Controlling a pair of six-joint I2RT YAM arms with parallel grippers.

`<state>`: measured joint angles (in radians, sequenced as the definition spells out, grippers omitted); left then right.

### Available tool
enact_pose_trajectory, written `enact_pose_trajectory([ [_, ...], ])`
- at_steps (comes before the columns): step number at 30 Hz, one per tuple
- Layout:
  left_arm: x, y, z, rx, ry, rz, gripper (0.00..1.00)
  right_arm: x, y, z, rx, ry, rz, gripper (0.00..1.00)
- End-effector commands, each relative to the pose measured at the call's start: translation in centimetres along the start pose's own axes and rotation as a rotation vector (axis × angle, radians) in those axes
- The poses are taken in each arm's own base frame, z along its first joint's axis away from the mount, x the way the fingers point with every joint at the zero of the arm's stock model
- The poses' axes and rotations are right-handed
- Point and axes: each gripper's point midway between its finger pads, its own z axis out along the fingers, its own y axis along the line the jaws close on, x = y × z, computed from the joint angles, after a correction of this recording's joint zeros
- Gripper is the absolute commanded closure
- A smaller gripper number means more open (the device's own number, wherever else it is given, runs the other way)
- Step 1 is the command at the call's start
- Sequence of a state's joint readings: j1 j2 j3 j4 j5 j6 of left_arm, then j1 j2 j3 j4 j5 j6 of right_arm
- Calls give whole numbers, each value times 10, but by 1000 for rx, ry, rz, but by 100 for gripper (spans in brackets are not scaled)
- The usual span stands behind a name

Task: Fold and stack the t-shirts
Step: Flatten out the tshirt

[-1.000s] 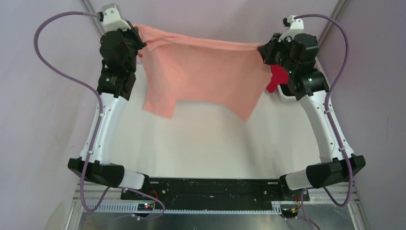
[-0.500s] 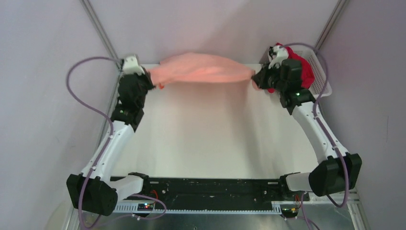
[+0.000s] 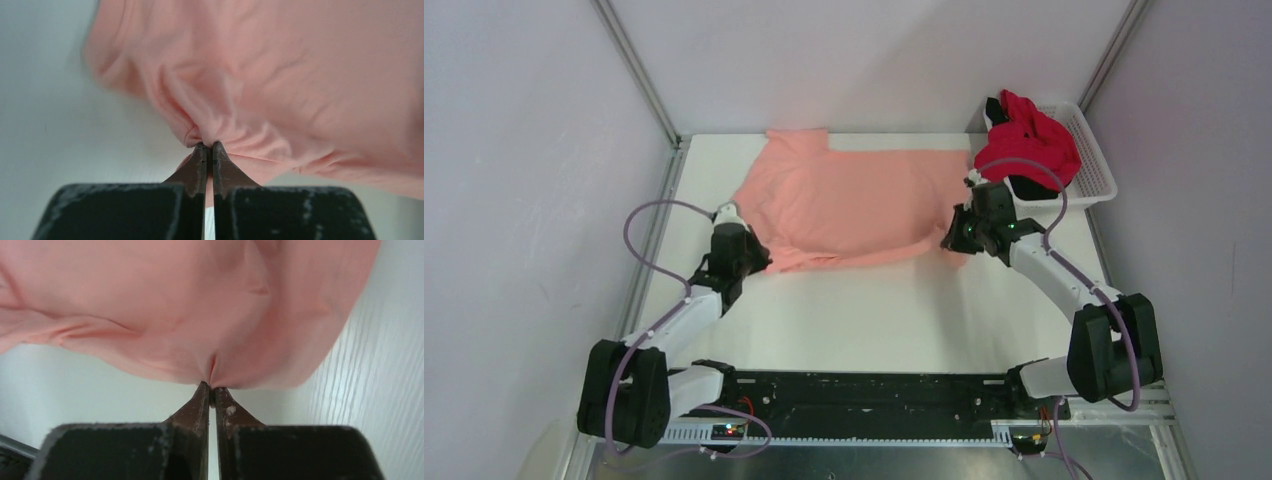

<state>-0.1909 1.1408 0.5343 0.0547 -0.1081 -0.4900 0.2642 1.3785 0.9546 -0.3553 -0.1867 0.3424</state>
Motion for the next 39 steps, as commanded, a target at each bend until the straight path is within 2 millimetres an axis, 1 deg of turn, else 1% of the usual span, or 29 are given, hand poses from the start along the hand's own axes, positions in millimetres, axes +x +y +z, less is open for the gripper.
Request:
enact_pose_trajectory([
  [1,47,22,-11,-80,116,-154,94,55,-46,-7,277,106,95,92],
  [2,63,31,-20,-125,166,-181,93,67,-57,-15,347,133,103,90],
  [3,70,34,-25,-142,186,-191,82,79,-63,-20,387,155,124,87],
  [4,83,38,-35,-151,224,-209,69,88,-70,-31,437,170,113,75],
  [5,89,35,-40,-133,243,-215,24,99,-74,-42,467,185,119,62],
  [6,94,36,-49,-124,243,-232,12,101,-77,-47,505,168,100,41],
  [7,96,33,-54,-106,246,-240,3,107,-75,-57,511,155,91,33],
  [8,96,31,-61,-83,225,-260,2,105,-77,-62,533,123,76,22],
  [9,95,28,-64,-61,216,-268,1,104,-68,-69,506,90,53,18],
  [10,88,23,-71,-22,180,-283,1,99,-66,-73,502,52,36,8],
  [12,78,12,-80,48,134,-291,0,86,-52,-80,435,-30,-3,2],
  [15,60,6,-87,84,69,-282,0,67,-46,-86,382,-152,27,1],
  [17,54,11,-85,48,52,-278,0,58,-49,-86,375,-202,70,1],
  [20,40,11,-79,2,35,-263,0,44,-44,-75,301,-224,80,1],
  [21,32,7,-74,3,37,-253,0,44,-36,-69,247,-208,75,1],
  [22,30,0,-72,26,51,-244,0,35,-29,-62,210,-226,60,1],
  [23,19,-11,-65,55,50,-228,0,33,-19,-57,155,-217,48,0],
  [24,15,-20,-63,88,59,-224,0,29,-13,-45,130,-212,40,1],
  [25,4,-30,-53,108,52,-221,0,27,-6,-41,91,-205,40,0],
  [28,-15,-45,-32,130,39,-199,0,21,-9,-19,108,-189,54,1],
  [29,-15,-49,-20,127,66,-180,0,21,-14,-15,126,-181,60,1],
  [30,-5,-48,-9,113,113,-168,0,22,-23,-8,155,-156,75,1],
  [31,-10,-52,-5,115,118,-165,0,23,-26,-4,163,-141,92,1],
  [33,4,-57,3,136,196,-161,0,30,-33,0,194,-95,115,0],
  [34,12,-56,4,135,217,-163,0,35,-31,0,201,-83,93,1],
  [35,13,-55,4,129,217,-163,0,39,-20,-1,183,-77,29,1],
  [36,15,-51,2,118,212,-164,0,37,-17,-2,185,-92,-9,1],
  [37,15,-46,0,97,199,-163,0,38,-3,-5,155,-104,-79,1],
  [39,18,-38,-11,77,182,-164,0,38,13,-10,123,-126,-133,1],
])
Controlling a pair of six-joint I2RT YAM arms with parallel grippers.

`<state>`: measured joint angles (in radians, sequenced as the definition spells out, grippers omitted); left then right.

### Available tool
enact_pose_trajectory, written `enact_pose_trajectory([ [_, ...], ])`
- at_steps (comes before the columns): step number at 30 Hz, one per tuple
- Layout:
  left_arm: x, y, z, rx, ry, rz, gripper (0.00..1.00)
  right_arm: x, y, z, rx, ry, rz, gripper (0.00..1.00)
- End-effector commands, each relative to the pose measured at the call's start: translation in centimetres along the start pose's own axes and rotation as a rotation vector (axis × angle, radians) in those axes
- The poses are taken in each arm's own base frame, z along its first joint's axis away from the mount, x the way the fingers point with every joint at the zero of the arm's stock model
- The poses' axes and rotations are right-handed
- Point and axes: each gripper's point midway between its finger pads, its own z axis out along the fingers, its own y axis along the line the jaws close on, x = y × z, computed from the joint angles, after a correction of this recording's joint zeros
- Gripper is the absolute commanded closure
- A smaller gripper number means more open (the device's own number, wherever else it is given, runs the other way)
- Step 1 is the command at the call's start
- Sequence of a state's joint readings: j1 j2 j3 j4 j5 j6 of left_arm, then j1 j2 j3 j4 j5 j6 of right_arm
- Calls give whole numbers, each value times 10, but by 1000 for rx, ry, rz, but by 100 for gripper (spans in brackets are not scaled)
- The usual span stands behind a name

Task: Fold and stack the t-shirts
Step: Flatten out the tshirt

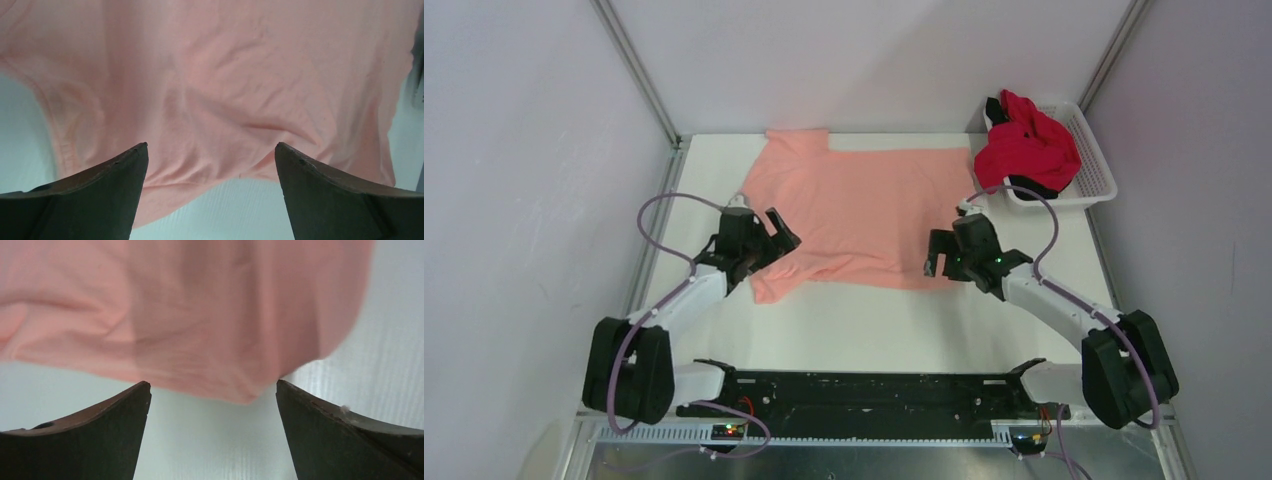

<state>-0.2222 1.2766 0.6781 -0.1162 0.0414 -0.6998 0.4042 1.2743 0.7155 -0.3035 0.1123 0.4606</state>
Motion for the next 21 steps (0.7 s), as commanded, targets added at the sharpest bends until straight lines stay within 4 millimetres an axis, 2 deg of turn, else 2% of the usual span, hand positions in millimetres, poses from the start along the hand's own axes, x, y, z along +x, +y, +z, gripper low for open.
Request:
enact_pose_trajectory([
  [1,2,4,-27,23,-58,15,0,-28,44,-24,-111,-134,-141,1],
  [2,4,10,-31,7,-77,11,0,-26,48,-27,-123,-132,-142,0],
  [6,38,59,-55,-133,-84,-54,0,-25,47,-27,-102,-149,-146,1],
  [9,64,86,-65,-191,-67,-104,0,-21,46,-24,-91,-137,-152,1],
  [13,85,102,-67,-199,-54,-130,2,-11,37,-19,-48,-111,-142,1],
  [15,88,106,-65,-207,-52,-136,9,-9,32,-17,-25,-111,-126,1],
  [17,90,105,-61,-214,-34,-131,21,-8,28,-17,-10,-111,-110,1],
  [20,89,101,-45,-199,-22,-117,39,-9,21,-18,18,-126,-86,1],
  [21,88,98,-42,-189,-19,-117,56,-9,18,-19,27,-127,-70,1],
])
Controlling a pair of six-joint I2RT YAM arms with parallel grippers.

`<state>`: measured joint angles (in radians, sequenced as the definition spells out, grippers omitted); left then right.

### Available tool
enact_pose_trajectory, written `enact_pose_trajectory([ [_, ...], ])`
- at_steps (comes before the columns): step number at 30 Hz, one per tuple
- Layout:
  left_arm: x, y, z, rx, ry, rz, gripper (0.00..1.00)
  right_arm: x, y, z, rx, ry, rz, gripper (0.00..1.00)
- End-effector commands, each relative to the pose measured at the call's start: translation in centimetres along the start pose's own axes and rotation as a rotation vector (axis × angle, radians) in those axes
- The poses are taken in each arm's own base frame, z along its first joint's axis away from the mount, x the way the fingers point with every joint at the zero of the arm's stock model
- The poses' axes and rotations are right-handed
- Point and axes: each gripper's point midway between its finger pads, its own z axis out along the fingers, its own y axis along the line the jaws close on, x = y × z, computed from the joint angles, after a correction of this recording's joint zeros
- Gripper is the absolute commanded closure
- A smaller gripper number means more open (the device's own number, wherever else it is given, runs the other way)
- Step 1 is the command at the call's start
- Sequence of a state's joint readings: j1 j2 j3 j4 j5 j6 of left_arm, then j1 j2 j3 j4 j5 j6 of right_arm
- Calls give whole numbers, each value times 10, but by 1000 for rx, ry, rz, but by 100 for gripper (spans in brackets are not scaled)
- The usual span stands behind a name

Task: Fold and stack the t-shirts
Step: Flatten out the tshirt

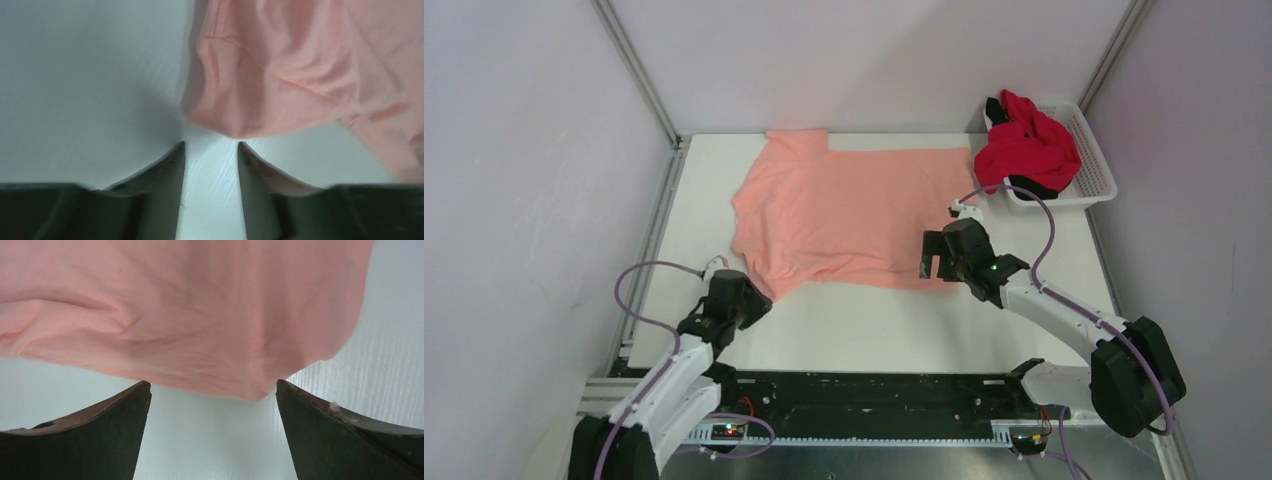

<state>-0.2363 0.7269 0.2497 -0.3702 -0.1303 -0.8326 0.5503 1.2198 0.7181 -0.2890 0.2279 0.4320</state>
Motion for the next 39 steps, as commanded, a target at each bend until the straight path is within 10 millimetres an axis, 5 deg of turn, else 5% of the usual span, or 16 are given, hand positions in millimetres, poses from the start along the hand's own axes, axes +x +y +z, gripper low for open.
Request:
enact_pose_trajectory([
  [1,-7,-16,18,23,1,5,68,-6,-14,-3,68,-43,65,1],
  [2,-6,-17,23,12,15,10,92,-5,-19,-4,78,-42,77,1],
  [4,-13,-35,24,55,26,35,99,-3,-26,-5,99,-43,101,1],
  [13,-81,-122,-8,313,-136,43,100,7,-59,-2,199,-23,186,1],
  [18,-116,-163,18,295,-130,111,100,1,-61,-2,184,-36,190,1],
  [19,-107,-153,32,228,-62,126,100,1,-62,-2,184,-36,192,1],
  [22,-96,-149,33,205,1,139,100,4,-67,-4,197,-22,182,1],
  [23,-95,-148,25,215,-10,141,93,5,-68,-4,203,-16,179,1],
  [24,-88,-130,28,166,-18,142,82,6,-69,-4,207,-12,175,1],
  [27,-77,-94,7,82,-44,141,28,8,-68,-4,199,-4,173,1],
  [29,-66,-65,-2,8,-49,135,14,9,-67,-4,191,1,173,1],
  [34,-38,-24,-6,-88,-12,105,11,9,-68,-4,192,0,172,1],
  [39,-28,-28,5,-119,72,134,19,14,-67,0,185,20,171,1],
])
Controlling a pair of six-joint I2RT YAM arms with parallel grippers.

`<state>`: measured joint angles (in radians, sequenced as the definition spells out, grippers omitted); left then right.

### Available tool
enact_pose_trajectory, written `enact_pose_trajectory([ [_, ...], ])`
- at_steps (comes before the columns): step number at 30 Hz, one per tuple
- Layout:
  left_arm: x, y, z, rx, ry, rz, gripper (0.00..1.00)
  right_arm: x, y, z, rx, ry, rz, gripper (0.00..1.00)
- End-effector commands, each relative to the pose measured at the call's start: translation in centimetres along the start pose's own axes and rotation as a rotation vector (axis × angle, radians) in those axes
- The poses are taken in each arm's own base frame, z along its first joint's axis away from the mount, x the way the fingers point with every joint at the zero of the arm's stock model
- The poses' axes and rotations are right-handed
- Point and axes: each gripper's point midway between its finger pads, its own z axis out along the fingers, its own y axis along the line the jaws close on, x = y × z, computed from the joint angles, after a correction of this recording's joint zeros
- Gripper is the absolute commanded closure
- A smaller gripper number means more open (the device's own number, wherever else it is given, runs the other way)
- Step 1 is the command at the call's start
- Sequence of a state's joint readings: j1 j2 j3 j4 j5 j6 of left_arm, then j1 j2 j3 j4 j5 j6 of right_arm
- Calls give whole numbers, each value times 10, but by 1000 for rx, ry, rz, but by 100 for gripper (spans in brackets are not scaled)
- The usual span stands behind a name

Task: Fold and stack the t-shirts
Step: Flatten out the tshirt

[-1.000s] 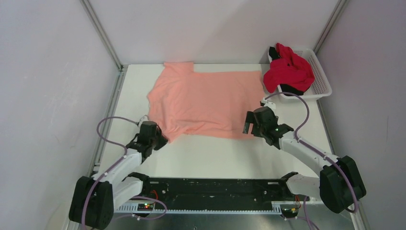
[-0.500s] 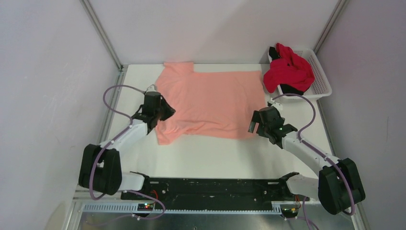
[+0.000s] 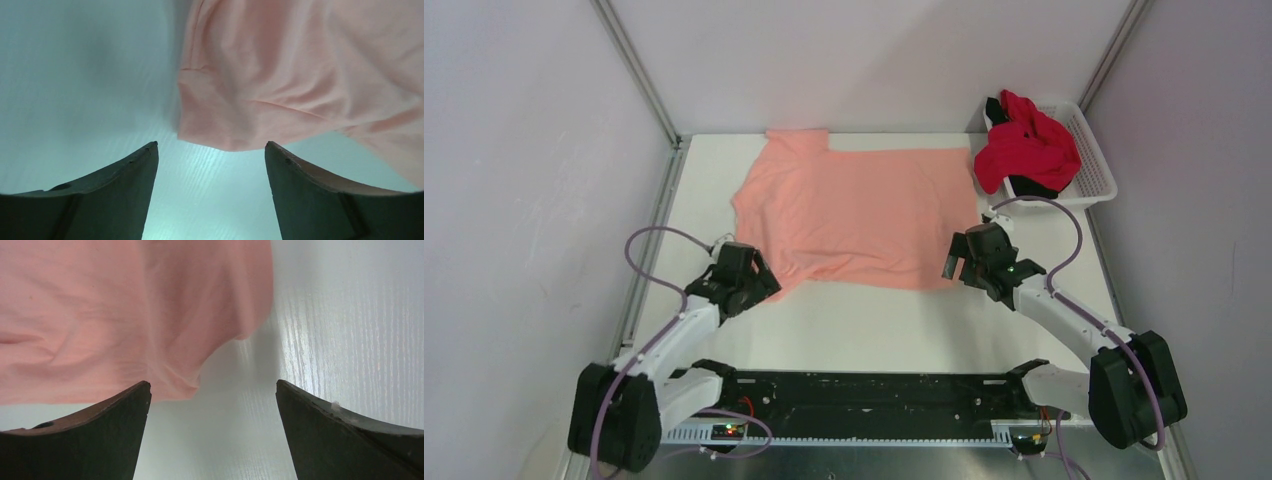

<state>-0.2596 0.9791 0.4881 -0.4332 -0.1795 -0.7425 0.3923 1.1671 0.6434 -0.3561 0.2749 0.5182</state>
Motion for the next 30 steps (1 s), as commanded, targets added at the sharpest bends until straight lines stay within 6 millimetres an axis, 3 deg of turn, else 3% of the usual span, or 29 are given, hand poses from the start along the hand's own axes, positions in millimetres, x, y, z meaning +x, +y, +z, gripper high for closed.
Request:
enact_pose_trajectory([
  [1,11,-2,11,-59,80,44,22,0,-1,1,-3,-2,-5,1],
  [6,16,-18,28,-85,162,127,37,0,-2,1,5,-5,4,1],
  [9,16,-10,42,-165,173,155,70,-1,-3,-1,1,-12,8,1],
  [10,11,-13,44,-167,162,154,91,-1,-3,-1,0,-13,9,1],
  [12,5,-17,48,-178,150,159,99,-1,-3,-2,-4,-13,11,1],
  [15,-11,-32,44,-139,114,166,100,-1,-3,-2,-5,-11,13,1],
  [19,-39,-71,26,-5,57,173,100,-1,-3,-3,-8,-14,16,1],
  [23,-65,-99,21,51,13,192,100,-4,-4,-4,-13,-19,19,1],
  [24,-66,-99,28,32,20,202,100,-3,-4,-4,-15,-17,20,1],
  [25,-78,-111,27,47,-2,198,100,-4,-4,-4,-16,-19,22,0],
  [30,-99,-143,65,44,22,230,98,-6,-5,-2,-23,-14,27,1],
])
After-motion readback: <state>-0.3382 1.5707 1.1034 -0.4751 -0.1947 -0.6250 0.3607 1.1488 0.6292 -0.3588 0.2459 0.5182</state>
